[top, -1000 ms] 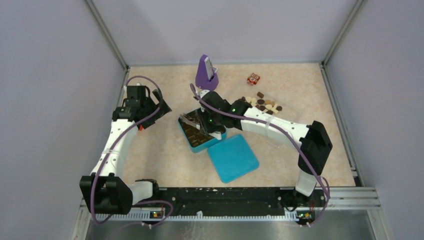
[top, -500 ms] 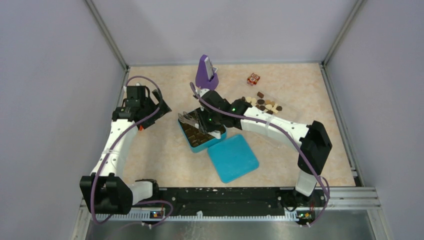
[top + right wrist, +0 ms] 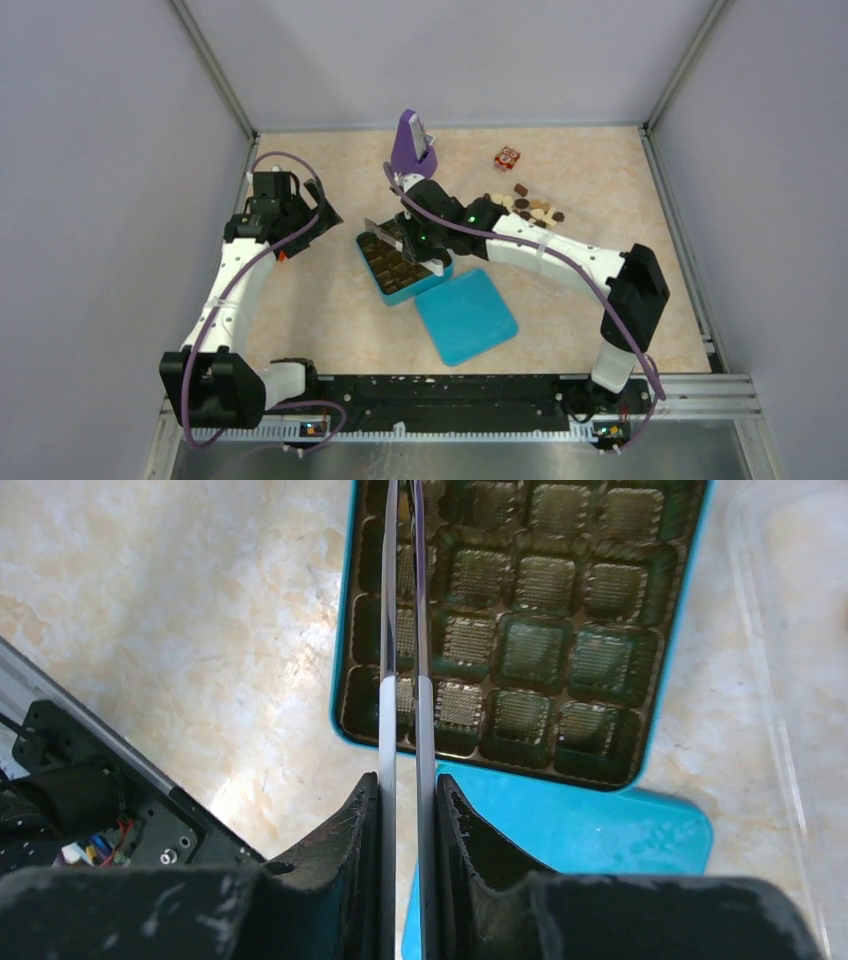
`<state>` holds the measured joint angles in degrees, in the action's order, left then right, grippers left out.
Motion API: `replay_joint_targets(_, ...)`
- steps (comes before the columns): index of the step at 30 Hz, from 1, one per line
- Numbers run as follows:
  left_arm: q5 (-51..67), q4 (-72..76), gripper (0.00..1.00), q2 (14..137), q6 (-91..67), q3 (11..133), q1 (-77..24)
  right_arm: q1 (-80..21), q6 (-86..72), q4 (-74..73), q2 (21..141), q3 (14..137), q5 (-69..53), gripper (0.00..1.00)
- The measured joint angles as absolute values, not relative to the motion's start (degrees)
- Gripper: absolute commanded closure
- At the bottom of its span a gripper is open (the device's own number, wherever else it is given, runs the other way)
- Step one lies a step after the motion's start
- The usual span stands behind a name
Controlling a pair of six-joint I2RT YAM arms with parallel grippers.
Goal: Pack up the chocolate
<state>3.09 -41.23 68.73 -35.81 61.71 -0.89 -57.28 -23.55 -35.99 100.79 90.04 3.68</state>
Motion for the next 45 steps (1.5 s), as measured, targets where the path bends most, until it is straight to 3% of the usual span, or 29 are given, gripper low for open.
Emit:
replay_joint_targets(10, 2.15, -41.23, 0.01, 68.73, -34.30, 62.11, -0.80, -52.80, -24.10, -40.01, 79.05, 80.12, 16.82, 0.90)
replay_joint_targets(18, 2.31, -40.91, 0.01, 69.23, -33.80, 62.78, -0.80, -43.99, -30.20, -50.11, 63.92, 63.90, 23.46, 0.79)
replay_joint_targets(25, 3.86, -40.47, 0.01, 71.16, -33.28, 62.78, -0.80, -42.26, -34.59, -54.85, 60.84, 56.05, 22.83, 0.70)
replay_joint_targets(45, 6.66, -38.83, 0.01, 71.13, -33.23, 61.91, -0.80, -41.45, -35.03, -52.84, 66.81, 55.92, 24.58, 0.59)
